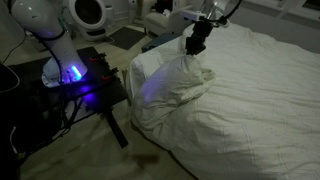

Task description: Uncover the beddings on the bottom right corner of the bed

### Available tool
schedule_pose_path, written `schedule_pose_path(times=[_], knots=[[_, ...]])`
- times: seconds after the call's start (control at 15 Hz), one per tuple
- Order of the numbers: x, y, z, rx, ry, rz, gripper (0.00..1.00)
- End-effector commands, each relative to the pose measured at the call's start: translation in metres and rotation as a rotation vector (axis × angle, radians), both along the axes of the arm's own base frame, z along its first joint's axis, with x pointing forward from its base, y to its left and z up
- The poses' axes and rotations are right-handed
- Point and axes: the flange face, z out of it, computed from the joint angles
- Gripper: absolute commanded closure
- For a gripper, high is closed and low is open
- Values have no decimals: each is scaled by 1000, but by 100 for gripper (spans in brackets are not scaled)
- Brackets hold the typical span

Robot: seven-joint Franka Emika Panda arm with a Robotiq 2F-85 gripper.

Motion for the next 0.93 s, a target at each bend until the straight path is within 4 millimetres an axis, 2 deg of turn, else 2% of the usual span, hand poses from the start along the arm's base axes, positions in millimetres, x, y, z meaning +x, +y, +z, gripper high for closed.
schedule_pose_path(times=[0.0,0.2,0.33,0.87], knots=[[-2,-37,22,-42,-119,-147,99],[-1,-57,23,-97,-228,-229,99],[3,-63,24,-149,-305,-257,99],[31,-54,12,-380,-598,-313,99]])
